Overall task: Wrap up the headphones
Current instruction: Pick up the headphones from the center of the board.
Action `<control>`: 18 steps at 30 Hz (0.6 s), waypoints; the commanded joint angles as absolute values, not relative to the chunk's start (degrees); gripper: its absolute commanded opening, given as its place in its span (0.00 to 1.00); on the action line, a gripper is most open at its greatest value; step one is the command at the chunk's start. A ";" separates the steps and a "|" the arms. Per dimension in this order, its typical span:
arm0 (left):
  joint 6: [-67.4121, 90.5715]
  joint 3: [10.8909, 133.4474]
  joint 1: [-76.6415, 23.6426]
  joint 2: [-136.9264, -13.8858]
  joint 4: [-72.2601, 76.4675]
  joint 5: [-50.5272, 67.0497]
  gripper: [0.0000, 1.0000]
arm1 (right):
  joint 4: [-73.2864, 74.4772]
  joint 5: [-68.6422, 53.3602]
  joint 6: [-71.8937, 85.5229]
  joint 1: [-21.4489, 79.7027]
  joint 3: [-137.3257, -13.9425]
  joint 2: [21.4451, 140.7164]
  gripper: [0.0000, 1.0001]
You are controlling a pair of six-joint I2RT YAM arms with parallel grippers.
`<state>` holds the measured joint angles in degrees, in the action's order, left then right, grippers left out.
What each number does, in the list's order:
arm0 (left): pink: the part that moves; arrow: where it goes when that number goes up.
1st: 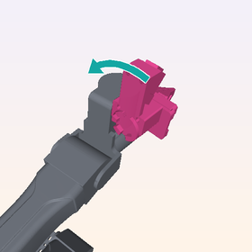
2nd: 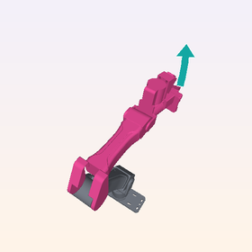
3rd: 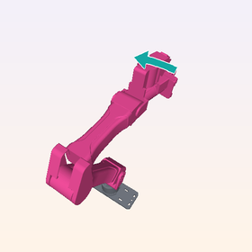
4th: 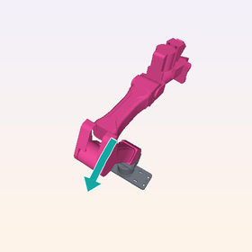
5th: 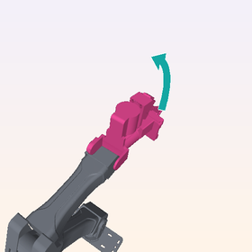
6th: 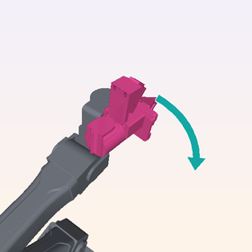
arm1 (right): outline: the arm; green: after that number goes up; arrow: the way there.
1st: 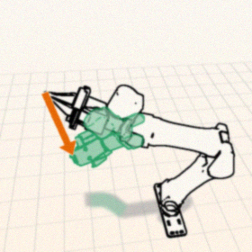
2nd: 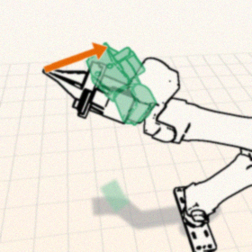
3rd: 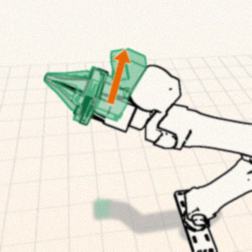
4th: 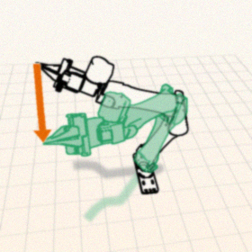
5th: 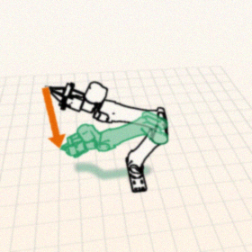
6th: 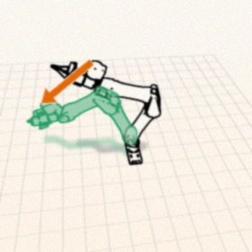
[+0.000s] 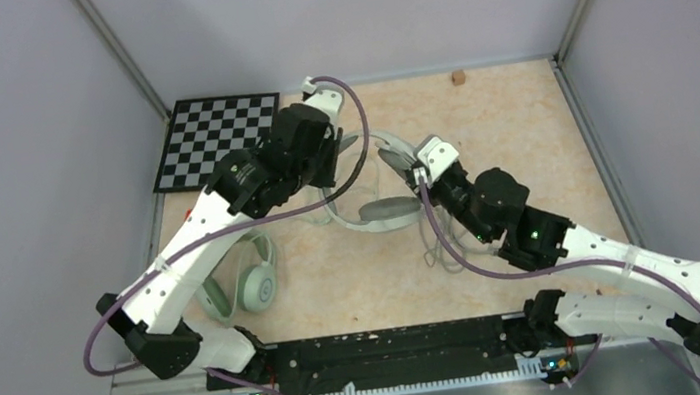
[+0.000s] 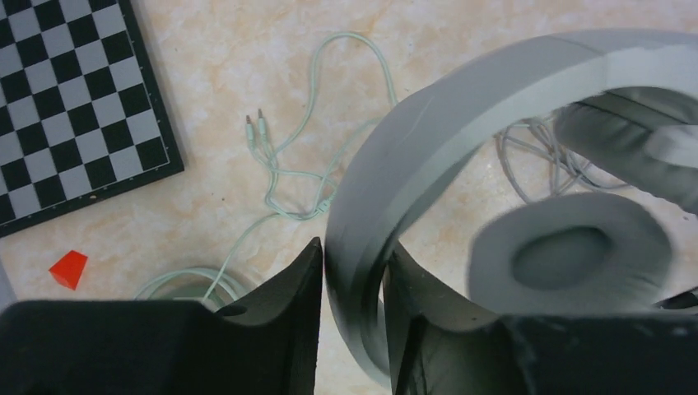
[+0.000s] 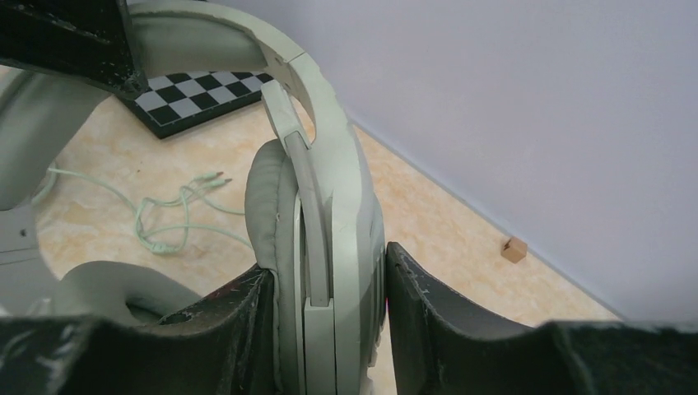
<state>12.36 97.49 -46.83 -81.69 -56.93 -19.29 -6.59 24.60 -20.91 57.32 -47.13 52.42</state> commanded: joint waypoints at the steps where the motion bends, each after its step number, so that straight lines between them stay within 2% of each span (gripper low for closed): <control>1: 11.83 92.60 -45.83 -75.14 -44.92 -13.84 0.49 | -12.74 25.79 -16.84 58.14 -47.11 51.28 0.09; 3: 11.75 90.03 -44.62 -74.11 -43.34 -12.50 0.56 | -13.11 25.31 -16.14 58.17 -47.04 51.14 0.08; 8: 10.32 87.62 -43.25 -73.36 -43.03 -14.88 0.62 | -13.23 27.94 -14.14 58.10 -47.55 51.83 0.06; 10: 9.09 85.76 -43.24 -72.59 -41.13 -14.44 0.71 | -12.33 28.69 -12.85 58.17 -48.61 52.64 0.06; 11: 8.36 84.74 -43.24 -71.91 -39.78 -14.02 0.73 | -11.89 28.73 -12.27 58.10 -49.07 53.04 0.06; 14: 6.72 81.23 -43.16 -70.63 -36.14 -12.70 0.74 | -11.27 28.49 -10.75 58.10 -50.11 54.17 0.06; 18: 6.65 80.25 -43.20 -71.39 -36.51 -15.12 0.66 | -10.77 29.58 -9.21 58.16 -51.15 55.75 0.05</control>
<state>8.16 80.82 -43.31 -72.75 -41.10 -13.96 -6.31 27.44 -12.75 57.39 -45.91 54.98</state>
